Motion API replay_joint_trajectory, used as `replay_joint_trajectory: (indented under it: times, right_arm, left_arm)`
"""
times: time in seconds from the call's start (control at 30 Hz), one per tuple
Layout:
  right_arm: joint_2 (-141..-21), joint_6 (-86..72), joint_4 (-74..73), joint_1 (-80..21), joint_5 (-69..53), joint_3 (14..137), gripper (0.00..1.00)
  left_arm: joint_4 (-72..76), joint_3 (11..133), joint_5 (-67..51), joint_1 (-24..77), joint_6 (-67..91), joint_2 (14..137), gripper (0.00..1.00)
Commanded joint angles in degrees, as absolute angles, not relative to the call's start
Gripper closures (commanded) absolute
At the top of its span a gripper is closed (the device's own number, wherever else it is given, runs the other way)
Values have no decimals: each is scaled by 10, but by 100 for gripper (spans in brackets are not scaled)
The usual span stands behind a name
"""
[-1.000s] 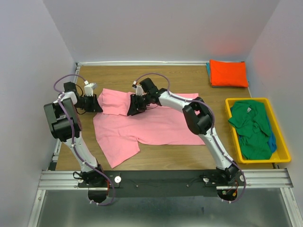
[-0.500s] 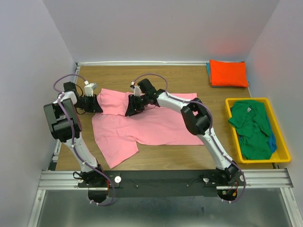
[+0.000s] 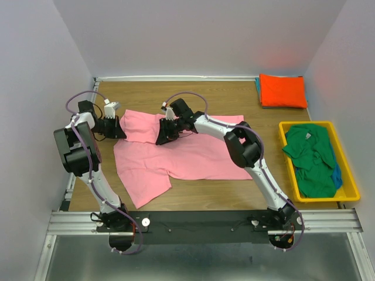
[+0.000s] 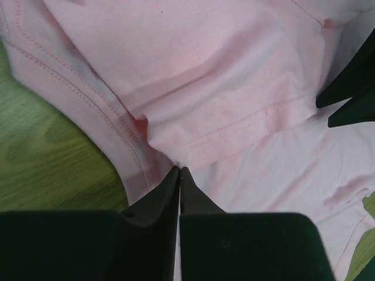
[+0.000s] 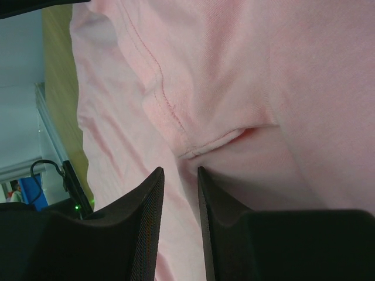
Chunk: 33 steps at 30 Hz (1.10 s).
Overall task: Fold and stack the t-shirts
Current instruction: Fold the tshirt
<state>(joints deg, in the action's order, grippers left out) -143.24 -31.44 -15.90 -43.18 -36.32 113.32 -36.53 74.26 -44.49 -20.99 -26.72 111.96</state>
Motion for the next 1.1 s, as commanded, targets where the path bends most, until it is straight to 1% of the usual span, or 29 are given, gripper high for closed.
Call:
replay_joint_trajectory:
  times: [0.0, 0.07, 0.37, 0.57, 0.87, 1.07]
  right_arm:
    - [-1426, -308, -164, -438, -338, 1121, 63]
    - [-1425, -308, -165, -438, -336, 1120, 63]
    - [-1398, -287, -165, -434, -323, 1081, 62]
    - [-1376, -271, -166, -431, -320, 1068, 61]
    - [-1301, -232, -172, -403, -299, 1023, 60]
    - [-1276, -206, -180, -381, -281, 1005, 59]
  left_arm:
    - [-384, 755, -442, -212, -279, 1099, 96]
    - [-388, 756, -441, -212, -281, 1098, 100]
    - [-439, 754, -461, -213, -285, 1071, 100]
    - [-431, 720, -438, -212, -268, 1055, 100]
    - [-415, 703, -396, -213, -250, 1080, 100]
    - [-428, 708, -431, -213, -252, 1078, 100]
